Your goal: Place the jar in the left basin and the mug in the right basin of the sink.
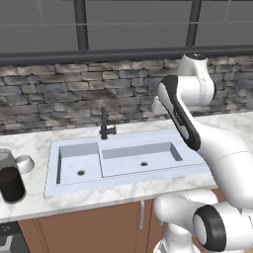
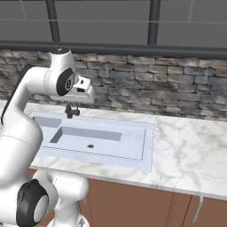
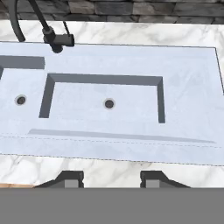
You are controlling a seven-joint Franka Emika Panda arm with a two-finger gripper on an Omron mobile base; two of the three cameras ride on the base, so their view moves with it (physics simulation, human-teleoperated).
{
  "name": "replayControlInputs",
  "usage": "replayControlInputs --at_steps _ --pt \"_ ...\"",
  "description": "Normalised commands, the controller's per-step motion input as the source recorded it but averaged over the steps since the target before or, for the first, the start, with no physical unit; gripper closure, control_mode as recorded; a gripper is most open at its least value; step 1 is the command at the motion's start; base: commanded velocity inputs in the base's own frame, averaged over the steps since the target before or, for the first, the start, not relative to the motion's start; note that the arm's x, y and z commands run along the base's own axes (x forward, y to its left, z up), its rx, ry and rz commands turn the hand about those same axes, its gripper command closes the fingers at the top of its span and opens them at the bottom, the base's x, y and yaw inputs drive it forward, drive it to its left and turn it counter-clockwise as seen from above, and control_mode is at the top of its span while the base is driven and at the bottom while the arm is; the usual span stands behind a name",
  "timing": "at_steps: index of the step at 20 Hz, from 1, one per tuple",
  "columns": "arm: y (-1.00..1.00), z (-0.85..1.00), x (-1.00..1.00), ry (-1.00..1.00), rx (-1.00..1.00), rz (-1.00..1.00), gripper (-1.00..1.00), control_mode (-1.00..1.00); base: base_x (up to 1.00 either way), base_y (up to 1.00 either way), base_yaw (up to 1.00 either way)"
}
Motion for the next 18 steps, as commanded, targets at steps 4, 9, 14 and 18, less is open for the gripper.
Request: replayControlInputs --at_steps 4,9,14,18 --pt "0.10 0.00 0.00 0.00 0.00 0.00 -1.00 -1.00 0.00 0.00 0.00" --pt "0.31 0.00 0.00 0.00 0.00 0.00 -1.00 -1.00 0.00 0.00 0.00" --pt "0.37 0.00 0.00 0.00 0.00 0.00 -1.00 -1.00 0.00 0.00 0.00" --pt "0.39 0.00 0.00 0.00 0.00 0.00 -1.00 -1.00 0.00 0.00 0.00"
